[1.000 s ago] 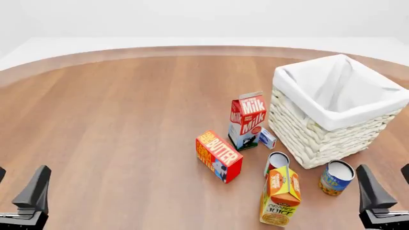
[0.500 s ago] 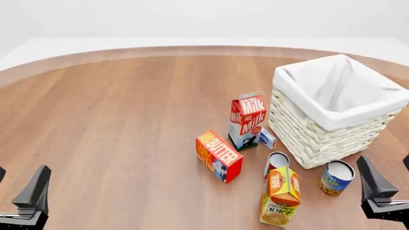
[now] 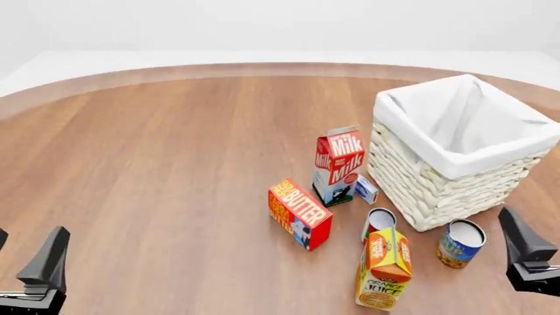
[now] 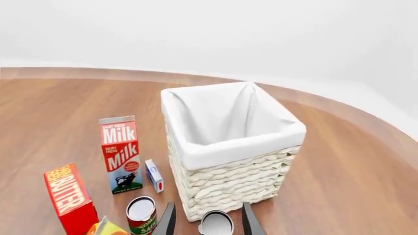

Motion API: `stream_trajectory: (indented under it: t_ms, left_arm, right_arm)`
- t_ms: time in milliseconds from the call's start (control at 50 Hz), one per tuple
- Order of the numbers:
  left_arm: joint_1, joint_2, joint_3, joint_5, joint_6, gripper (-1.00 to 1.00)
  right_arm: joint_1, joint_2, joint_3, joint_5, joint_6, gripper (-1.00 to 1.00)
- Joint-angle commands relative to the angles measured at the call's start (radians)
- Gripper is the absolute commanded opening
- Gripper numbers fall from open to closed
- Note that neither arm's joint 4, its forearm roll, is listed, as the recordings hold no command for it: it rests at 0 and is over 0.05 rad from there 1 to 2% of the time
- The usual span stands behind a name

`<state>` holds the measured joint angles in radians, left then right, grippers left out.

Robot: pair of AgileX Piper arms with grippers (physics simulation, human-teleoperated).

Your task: Pick up the alphabet soup, and put it in the basket.

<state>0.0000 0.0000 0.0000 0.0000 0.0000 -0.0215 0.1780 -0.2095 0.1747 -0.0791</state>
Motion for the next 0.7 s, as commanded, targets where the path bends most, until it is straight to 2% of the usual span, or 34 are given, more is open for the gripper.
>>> stream_trajectory:
  t_ms: [20, 520, 700]
  left_arm:
    - [0.000, 0.000, 0.000, 0.000, 0.000, 1.00]
    - [0.000, 0.000, 0.000, 0.000, 0.000, 1.00]
    - [0.000, 0.000, 0.000, 0.000, 0.000, 1.00]
  right_arm:
    - [-0.013, -0.025, -0.033, 0.094, -0.009, 1.00]
    - [-0.045, 0.047, 0.027, 0.047, -0.027, 1.00]
    - [-0.060, 0.062, 0.045, 0.029, -0.015, 1.00]
